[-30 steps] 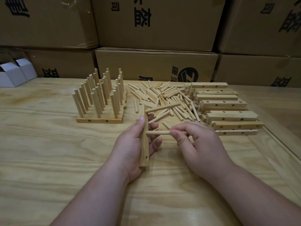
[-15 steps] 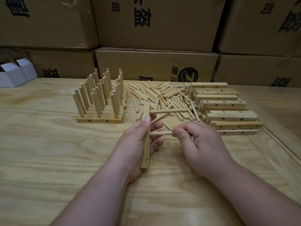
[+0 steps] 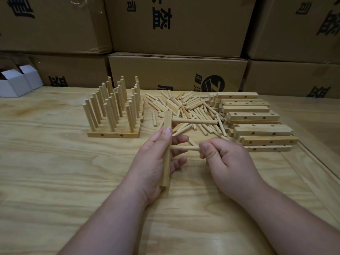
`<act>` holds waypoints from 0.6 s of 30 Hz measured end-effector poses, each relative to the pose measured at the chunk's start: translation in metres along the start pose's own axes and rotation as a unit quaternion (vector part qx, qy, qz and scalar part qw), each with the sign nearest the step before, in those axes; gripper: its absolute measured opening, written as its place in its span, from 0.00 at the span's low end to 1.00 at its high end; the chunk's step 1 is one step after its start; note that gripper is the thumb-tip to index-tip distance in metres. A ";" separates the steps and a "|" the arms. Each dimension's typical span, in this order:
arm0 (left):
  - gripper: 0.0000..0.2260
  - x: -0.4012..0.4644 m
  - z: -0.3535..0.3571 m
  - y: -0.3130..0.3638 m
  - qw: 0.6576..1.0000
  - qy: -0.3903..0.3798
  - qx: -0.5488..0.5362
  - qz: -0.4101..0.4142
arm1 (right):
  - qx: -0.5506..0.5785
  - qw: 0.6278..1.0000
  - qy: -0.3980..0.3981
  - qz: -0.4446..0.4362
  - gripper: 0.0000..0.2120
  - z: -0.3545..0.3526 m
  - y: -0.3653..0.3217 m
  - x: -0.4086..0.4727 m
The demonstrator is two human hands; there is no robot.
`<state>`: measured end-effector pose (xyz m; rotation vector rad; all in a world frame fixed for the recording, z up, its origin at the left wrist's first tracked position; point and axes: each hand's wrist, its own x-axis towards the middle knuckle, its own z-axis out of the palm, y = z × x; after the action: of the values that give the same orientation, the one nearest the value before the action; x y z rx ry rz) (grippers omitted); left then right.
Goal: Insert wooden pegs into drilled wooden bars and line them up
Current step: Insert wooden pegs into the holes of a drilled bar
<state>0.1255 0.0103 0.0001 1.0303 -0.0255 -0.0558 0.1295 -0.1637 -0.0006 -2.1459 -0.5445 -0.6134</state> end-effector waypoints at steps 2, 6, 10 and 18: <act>0.18 0.000 0.002 0.000 1.000 0.012 0.002 -0.016 | 0.001 1.000 0.010 -0.007 0.16 0.002 0.002 0.000; 0.18 0.003 0.004 0.001 0.996 0.055 -0.021 -0.061 | -0.006 0.999 0.049 -0.016 0.17 0.003 0.001 0.001; 0.15 0.004 0.005 0.002 0.995 0.078 -0.033 -0.060 | 0.001 0.999 0.031 -0.033 0.09 0.002 0.002 0.001; 0.13 0.003 0.006 0.000 0.996 0.069 -0.005 -0.053 | -0.075 0.995 -0.018 -0.064 0.07 -0.004 0.006 0.005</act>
<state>0.1286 0.0053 0.0031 1.0234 0.1553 -0.0821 0.1362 -0.1691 0.0011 -2.2804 -0.6788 -0.7066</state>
